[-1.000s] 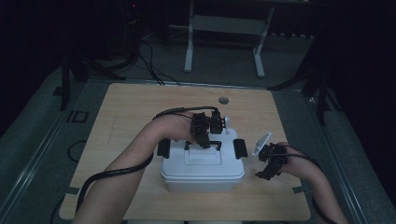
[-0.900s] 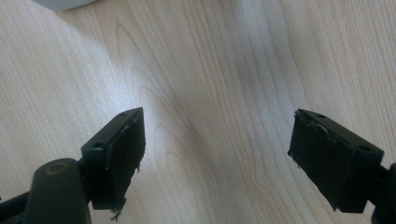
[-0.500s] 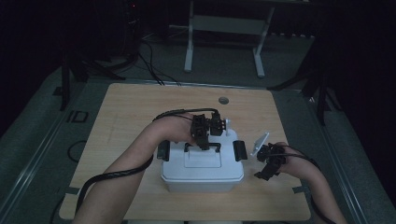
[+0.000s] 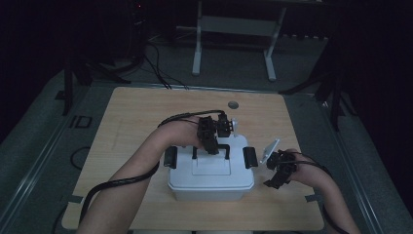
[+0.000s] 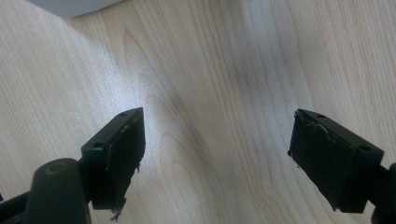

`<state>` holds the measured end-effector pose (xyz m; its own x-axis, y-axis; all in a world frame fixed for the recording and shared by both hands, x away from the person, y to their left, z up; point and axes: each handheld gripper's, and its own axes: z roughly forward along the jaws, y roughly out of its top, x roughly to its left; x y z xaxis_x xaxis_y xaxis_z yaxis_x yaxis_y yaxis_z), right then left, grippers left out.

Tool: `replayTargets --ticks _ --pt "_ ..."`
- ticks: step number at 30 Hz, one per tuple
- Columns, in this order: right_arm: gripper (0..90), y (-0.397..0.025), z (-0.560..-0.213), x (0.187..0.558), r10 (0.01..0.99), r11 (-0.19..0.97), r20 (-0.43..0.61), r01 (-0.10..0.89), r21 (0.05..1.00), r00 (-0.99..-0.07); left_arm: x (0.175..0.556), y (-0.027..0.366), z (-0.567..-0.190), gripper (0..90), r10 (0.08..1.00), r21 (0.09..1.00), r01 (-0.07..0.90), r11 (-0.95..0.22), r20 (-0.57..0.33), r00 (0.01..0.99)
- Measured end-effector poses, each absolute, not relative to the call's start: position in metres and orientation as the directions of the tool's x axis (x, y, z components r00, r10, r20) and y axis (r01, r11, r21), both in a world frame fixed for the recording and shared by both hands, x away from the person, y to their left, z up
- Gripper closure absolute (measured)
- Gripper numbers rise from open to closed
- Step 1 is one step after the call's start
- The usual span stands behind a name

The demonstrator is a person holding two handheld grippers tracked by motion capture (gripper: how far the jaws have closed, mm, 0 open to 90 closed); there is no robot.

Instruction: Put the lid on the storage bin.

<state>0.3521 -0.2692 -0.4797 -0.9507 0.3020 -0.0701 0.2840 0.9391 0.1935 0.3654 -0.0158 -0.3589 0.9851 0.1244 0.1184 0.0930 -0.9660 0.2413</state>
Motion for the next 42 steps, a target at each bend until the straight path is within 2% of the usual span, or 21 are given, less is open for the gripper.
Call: replayTargets --ticks 1,2,4,5,7,9,11,17,24,42 --pt "18.0 -0.269 -0.480 0.352 0.304 0.938 -0.069 0.286 0.194 -0.950 0.367 -0.011 -0.359 56.9 0.137 0.259 0.103 -0.960 0.117 0.984" --pt "18.0 -0.270 -0.480 0.352 0.302 0.939 -0.068 0.285 0.194 -0.951 0.368 -0.009 -0.360 46.1 0.153 0.267 0.119 -0.956 0.109 0.982" --pt "18.0 -0.270 -0.480 0.352 0.304 0.939 -0.068 0.286 0.192 -0.950 0.370 -0.005 -0.361 37.6 0.181 0.271 0.149 -0.951 0.097 0.979" --pt "18.0 -0.270 -0.480 0.352 0.304 0.939 -0.068 0.287 0.190 -0.950 0.371 -0.003 -0.361 36.2 0.203 0.276 0.170 -0.946 0.096 0.975" --pt "18.0 -0.270 -0.480 0.352 0.304 0.939 -0.069 0.287 0.189 -0.950 0.372 0.003 -0.364 27.3 0.216 0.274 0.186 -0.944 0.082 0.973" --pt "18.0 -0.270 -0.479 0.352 0.304 0.939 -0.069 0.287 0.191 -0.950 0.373 0.007 -0.367 24.4 0.221 0.280 0.195 -0.940 0.065 0.973" --pt "18.0 -0.270 -0.479 0.352 0.306 0.938 -0.071 0.288 0.191 -0.949 0.372 0.011 -0.371 17.9 0.202 0.266 0.181 -0.947 0.055 0.978" --pt "18.0 -0.269 -0.479 0.353 0.305 0.939 -0.070 0.288 0.191 -0.950 0.369 0.022 -0.373 14.5 0.181 0.342 0.136 -0.930 0.103 0.978" --pt "18.0 -0.267 -0.479 0.354 0.304 0.939 -0.069 0.287 0.189 -0.950 0.370 0.039 -0.370 14.3 0.228 0.402 0.169 -0.900 0.103 0.968" --pt "18.0 -0.268 -0.480 0.354 0.318 0.933 -0.068 0.299 0.201 -0.946 0.363 0.092 -0.379 14.3 0.293 0.441 0.228 -0.868 0.086 0.952"
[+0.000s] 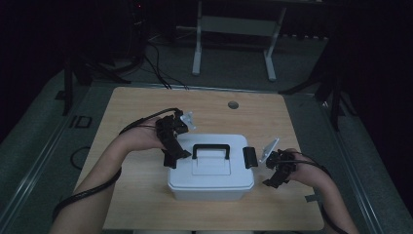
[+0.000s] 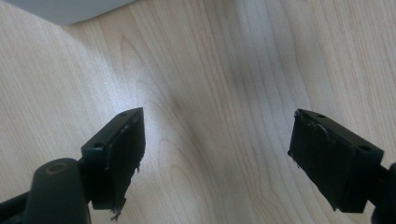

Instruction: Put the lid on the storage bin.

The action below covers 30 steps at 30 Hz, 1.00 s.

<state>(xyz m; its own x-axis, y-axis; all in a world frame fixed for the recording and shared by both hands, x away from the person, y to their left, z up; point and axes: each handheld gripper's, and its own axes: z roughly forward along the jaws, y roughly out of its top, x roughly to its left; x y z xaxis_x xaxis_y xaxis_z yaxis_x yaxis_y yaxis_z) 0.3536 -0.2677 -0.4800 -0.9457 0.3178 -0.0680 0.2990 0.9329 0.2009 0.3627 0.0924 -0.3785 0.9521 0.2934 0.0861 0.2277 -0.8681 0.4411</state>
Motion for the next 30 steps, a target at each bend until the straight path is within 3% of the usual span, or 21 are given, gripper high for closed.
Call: replayTargets --ticks 30 --pt "18.0 -0.270 -0.482 0.355 0.342 0.922 -0.065 0.321 0.216 -0.938 0.337 0.189 -0.390 14.3 0.432 0.542 0.335 -0.771 0.057 0.900"
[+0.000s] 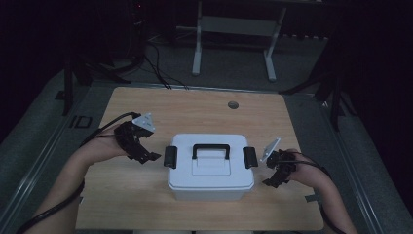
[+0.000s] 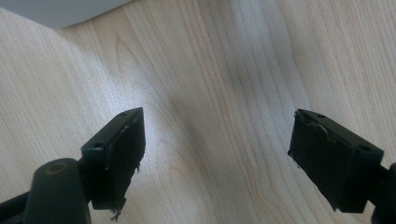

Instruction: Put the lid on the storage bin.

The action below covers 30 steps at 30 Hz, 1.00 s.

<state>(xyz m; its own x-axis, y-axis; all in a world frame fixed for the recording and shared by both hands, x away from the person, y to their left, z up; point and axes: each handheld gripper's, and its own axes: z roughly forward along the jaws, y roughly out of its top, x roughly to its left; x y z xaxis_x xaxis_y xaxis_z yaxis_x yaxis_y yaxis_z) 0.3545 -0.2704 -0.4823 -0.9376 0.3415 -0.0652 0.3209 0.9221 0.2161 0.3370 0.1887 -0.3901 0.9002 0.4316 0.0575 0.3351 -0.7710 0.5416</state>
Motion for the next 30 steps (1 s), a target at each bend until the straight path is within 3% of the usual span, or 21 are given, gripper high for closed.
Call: replayTargets --ticks 12,30 --pt "18.0 -0.274 -0.488 0.354 0.361 0.914 -0.060 0.340 0.220 -0.931 0.331 0.214 -0.418 14.3 0.473 0.543 0.389 -0.744 0.017 0.881" --pt "17.9 -0.288 -0.501 0.354 0.433 0.865 -0.054 0.398 0.307 -0.900 0.323 0.248 -0.468 14.3 0.546 0.559 0.467 -0.685 -0.030 0.838"
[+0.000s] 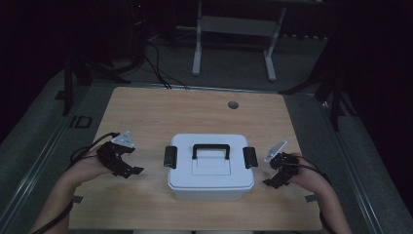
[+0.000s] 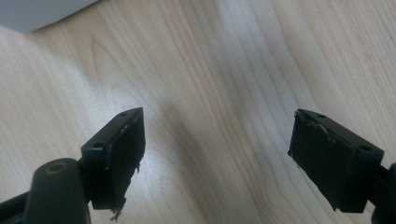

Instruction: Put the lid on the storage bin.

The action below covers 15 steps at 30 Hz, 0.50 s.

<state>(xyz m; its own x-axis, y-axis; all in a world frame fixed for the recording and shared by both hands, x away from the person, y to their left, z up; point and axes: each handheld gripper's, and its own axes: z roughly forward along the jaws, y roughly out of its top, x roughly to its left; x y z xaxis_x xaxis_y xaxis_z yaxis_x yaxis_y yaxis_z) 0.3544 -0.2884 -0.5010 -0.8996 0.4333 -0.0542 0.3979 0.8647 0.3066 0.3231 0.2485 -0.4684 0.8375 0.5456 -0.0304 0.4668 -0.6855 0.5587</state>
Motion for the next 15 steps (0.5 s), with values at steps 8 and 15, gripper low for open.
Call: replayTargets --ticks 8,15 --pt "17.9 -0.298 -0.505 0.353 0.476 0.835 -0.078 0.422 0.354 -0.876 0.318 0.258 -0.490 14.3 0.573 0.562 0.493 -0.664 -0.040 0.818" --pt "17.8 -0.304 -0.510 0.354 0.528 0.796 -0.085 0.456 0.399 -0.845 0.313 0.268 -0.505 14.3 0.615 0.595 0.510 -0.620 -0.035 0.788"
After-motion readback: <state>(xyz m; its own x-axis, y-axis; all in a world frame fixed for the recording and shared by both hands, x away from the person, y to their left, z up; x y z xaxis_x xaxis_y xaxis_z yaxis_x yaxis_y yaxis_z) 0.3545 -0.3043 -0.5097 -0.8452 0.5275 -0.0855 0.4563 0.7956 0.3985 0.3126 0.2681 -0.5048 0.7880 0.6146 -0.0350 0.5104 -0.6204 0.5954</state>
